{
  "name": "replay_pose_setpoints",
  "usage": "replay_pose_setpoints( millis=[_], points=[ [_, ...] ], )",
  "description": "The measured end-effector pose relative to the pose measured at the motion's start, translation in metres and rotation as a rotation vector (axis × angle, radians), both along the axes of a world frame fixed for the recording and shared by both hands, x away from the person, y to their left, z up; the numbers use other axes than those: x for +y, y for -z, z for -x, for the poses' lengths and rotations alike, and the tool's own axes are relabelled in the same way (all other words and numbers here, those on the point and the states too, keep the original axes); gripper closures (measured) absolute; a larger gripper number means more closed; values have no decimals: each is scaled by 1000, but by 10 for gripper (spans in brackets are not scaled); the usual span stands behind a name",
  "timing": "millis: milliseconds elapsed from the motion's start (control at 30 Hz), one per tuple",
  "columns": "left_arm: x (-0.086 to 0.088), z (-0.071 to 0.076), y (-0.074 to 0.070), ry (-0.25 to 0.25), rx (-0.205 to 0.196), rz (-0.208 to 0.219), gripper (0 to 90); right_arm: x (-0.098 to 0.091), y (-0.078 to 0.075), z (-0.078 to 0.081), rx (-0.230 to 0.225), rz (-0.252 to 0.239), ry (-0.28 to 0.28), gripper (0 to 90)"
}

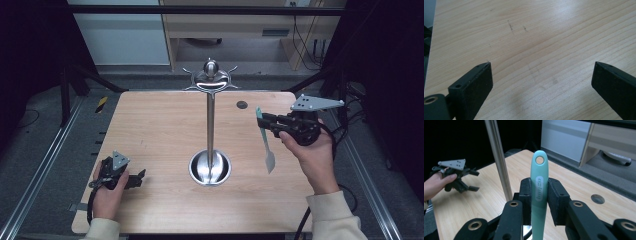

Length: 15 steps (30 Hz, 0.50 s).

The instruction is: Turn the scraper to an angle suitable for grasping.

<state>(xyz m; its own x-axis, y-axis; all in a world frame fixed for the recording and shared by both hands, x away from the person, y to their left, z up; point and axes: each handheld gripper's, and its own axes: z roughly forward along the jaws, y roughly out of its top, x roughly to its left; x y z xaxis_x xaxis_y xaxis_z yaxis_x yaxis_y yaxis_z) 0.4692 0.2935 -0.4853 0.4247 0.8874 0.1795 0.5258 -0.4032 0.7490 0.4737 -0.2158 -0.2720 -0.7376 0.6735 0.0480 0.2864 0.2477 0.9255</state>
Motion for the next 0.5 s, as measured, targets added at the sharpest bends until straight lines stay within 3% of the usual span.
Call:
replay_pose_setpoints(
  millis=[333, 500],
  points=[
    [-1, 1, 0, 2, -5, -5, 30, -6, -21, 5, -45, -79, -6, 744],
    [0, 1, -1, -1, -8, -1, 30, -4, -31, 9, -71, -83, -3, 744]
  ],
)
